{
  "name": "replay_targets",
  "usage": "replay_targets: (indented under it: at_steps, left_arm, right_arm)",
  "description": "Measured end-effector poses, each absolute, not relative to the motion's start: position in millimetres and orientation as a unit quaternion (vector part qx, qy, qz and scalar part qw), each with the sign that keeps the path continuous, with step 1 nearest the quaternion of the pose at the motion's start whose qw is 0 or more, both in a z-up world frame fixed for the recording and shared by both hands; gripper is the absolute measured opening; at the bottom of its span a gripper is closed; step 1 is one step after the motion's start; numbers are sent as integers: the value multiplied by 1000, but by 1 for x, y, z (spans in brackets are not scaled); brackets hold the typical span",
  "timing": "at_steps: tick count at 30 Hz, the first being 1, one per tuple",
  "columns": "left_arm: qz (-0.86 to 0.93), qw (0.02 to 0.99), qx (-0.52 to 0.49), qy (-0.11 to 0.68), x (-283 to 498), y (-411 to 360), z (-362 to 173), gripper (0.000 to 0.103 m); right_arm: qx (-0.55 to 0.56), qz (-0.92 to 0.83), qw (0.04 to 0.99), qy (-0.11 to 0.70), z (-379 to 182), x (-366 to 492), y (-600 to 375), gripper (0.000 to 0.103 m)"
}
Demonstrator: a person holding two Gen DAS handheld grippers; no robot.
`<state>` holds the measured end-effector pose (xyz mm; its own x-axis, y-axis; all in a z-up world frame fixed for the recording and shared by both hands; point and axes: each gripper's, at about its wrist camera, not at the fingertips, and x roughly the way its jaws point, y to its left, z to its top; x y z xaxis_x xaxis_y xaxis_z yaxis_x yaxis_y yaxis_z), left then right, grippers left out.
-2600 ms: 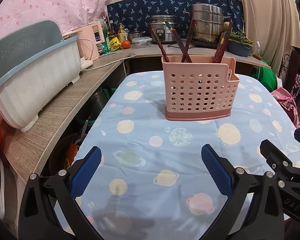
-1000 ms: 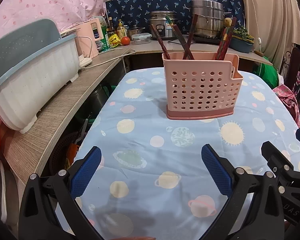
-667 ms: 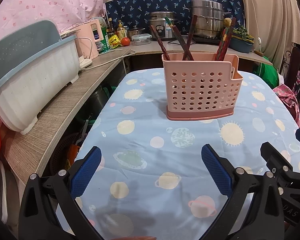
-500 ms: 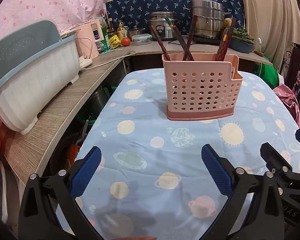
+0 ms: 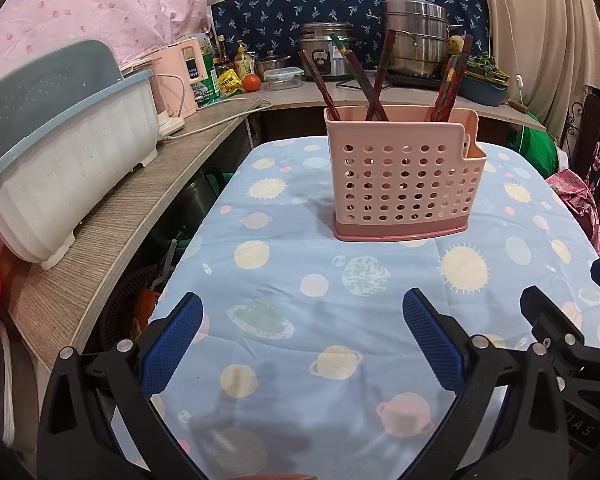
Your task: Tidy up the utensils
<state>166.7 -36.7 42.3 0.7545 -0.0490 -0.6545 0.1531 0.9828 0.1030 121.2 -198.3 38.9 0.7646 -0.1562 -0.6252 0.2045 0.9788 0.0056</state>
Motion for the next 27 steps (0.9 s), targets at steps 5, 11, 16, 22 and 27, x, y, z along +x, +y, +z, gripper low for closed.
replay_targets:
  at_steps: [5, 11, 16, 22, 27]
  left_arm:
    - [-54, 933, 75, 347, 167, -37, 42, 96]
    - [-50, 939, 77, 331, 163, -37, 45, 96]
    - [-49, 940, 80, 329, 165, -38, 46, 96]
    - [-47, 938, 81, 334, 167, -39, 44, 96]
    - [-46, 937, 82, 335, 168, -39, 44, 96]
  right_arm:
    - [37, -96, 939, 330, 39, 121, -199, 97]
    - [37, -97, 939, 329, 39, 121, -199, 97]
    - [38, -97, 937, 332, 37, 124, -198, 97]
    - [39, -97, 937, 332, 36, 125, -198, 97]
    - [38, -97, 937, 332, 36, 125, -198, 97]
